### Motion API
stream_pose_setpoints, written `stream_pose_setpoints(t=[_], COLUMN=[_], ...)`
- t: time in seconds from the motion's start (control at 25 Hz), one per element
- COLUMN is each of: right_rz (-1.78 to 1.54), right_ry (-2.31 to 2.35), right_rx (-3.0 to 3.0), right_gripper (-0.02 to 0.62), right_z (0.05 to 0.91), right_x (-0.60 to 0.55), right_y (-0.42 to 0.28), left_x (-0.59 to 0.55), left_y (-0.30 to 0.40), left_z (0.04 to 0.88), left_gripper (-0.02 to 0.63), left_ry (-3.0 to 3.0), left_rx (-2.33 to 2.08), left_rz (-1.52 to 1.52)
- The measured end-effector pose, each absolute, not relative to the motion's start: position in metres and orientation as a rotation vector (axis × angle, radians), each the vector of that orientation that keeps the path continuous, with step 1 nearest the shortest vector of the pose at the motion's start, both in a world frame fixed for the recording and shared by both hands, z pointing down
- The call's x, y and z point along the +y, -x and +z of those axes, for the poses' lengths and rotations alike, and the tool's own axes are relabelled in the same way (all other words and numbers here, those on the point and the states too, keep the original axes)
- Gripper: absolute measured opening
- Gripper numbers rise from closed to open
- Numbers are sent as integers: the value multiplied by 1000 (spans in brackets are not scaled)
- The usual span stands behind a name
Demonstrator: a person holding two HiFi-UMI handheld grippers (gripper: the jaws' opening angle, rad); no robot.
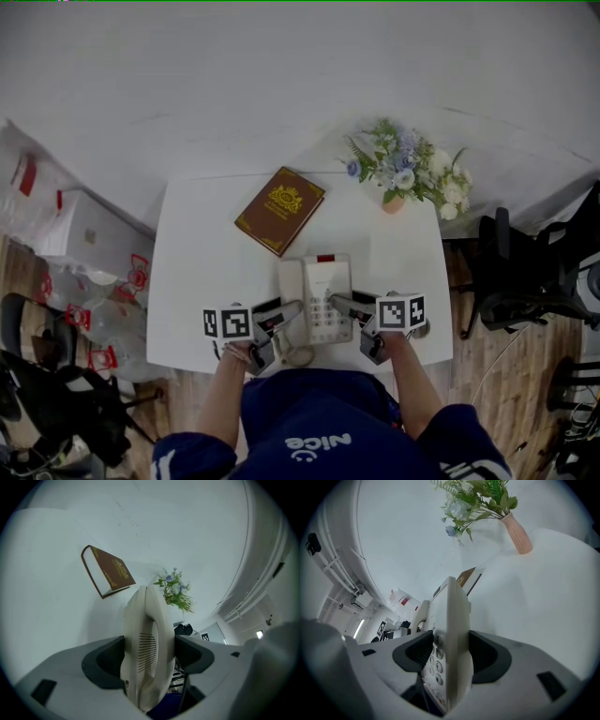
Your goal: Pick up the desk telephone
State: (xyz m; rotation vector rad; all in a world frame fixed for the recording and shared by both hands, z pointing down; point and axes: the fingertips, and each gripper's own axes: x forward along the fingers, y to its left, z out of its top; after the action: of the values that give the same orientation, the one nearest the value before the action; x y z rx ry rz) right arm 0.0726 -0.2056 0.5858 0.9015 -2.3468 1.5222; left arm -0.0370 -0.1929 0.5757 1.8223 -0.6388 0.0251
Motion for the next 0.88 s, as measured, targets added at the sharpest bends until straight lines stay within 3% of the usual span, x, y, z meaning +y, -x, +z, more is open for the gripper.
stream_pose_setpoints(t=[0.88], right_rz=[1461], right_ry=[-974], right_rx=[-2479], right_gripper=[249], right_z=[529], right_x=[-192], right_y=[-57], left_x=[-184], left_y=[57], left_z=[519], left_gripper=[337], left_ry=[-1931], left_rx=[-706], left_rz=[-49])
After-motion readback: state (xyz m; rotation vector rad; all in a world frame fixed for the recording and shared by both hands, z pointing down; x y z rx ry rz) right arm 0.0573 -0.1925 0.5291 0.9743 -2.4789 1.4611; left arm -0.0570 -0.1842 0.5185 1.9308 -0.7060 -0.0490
